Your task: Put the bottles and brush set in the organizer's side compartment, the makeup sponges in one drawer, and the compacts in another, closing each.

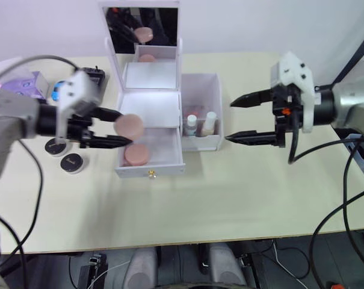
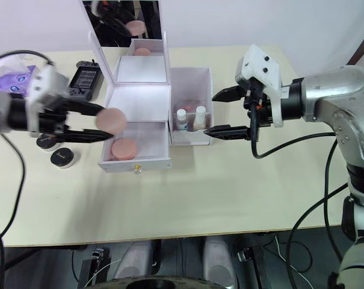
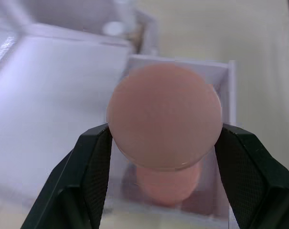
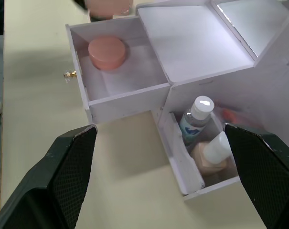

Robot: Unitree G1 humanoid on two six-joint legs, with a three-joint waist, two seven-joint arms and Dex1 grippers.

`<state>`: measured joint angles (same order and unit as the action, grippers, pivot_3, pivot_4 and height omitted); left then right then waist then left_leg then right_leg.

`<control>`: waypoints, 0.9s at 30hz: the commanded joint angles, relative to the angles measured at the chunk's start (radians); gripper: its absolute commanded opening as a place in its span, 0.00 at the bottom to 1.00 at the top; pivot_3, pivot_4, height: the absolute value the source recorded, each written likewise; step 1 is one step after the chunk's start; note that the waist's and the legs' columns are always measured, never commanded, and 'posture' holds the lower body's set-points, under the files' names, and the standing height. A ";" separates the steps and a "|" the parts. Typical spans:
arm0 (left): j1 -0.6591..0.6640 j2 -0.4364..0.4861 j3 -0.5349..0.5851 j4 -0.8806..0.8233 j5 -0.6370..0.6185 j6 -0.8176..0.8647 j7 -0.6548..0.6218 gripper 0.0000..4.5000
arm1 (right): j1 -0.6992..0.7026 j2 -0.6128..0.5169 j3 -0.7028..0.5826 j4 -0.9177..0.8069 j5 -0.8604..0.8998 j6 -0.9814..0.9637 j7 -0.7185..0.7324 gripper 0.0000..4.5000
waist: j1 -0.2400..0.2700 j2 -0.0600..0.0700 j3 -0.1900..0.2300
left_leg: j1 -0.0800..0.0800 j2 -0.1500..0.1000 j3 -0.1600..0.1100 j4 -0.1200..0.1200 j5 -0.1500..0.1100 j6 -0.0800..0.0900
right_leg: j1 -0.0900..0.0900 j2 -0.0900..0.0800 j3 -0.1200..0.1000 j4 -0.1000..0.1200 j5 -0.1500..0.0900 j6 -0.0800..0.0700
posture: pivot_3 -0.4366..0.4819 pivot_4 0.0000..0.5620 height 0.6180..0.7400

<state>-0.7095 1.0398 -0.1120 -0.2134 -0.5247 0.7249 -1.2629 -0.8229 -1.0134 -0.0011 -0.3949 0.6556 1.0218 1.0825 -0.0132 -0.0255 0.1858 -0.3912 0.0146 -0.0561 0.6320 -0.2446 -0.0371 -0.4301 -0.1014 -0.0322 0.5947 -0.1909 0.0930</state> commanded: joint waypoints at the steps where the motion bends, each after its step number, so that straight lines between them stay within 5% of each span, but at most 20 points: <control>1: -0.071 -0.038 -0.066 0.046 0.061 -0.036 -0.032 0.59 | 0.019 -0.046 -0.104 -0.071 0.053 0.060 -0.040 1.00 | -0.003 0.000 0.000 | 0.000 0.000 0.000 0.000 0.000 0.000 | 0.000 0.000 0.001 0.000 0.000 0.000 | 0.48 0.27 1.00; 7: -0.154 -0.150 -0.181 0.139 0.160 -0.086 -0.055 0.59 | 0.082 -0.081 -0.213 -0.162 0.128 0.158 -0.120 1.00 | 0.003 0.000 0.000 | 0.001 0.001 -0.001 0.000 0.000 0.000 | 0.000 0.002 0.001 0.001 0.000 0.000 | 0.48 0.27 1.00; 17: -0.171 -0.213 -0.212 0.207 0.239 -0.157 -0.103 0.59 | 0.106 -0.113 -0.265 -0.197 0.207 0.203 -0.189 1.00 | 0.002 0.000 0.000 | 0.000 0.001 -0.001 0.001 0.000 0.000 | 0.000 0.002 0.001 0.001 0.000 0.000 | 0.48 0.27 1.00; 21: -0.178 -0.229 -0.210 0.216 0.248 -0.147 -0.112 0.98 | 0.106 -0.124 -0.263 -0.191 0.223 0.196 -0.202 1.00 | 0.002 0.000 0.000 | 0.000 0.001 -0.001 0.001 0.000 0.000 | 0.000 0.002 0.001 0.001 0.000 0.000 | 0.48 0.27 1.00; 27: -0.201 -0.216 -0.169 0.215 0.242 -0.123 -0.120 0.98 | 0.108 -0.134 -0.251 -0.176 0.228 0.170 -0.201 1.00 | 0.002 0.000 0.000 | 0.000 0.001 -0.001 0.001 0.000 0.000 | 0.000 0.002 0.001 0.001 0.000 0.000 | 0.48 0.27 1.00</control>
<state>-0.8713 0.8052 -0.3371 0.0192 -0.2729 0.5881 -1.3859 -0.7078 -1.1249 -0.2292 -0.5762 0.8788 1.2139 0.8817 -0.0109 -0.0255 0.1861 -0.3910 0.0159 -0.0569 0.6334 -0.2445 -0.0367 -0.4300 -0.0991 -0.0307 0.5958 -0.1906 0.0925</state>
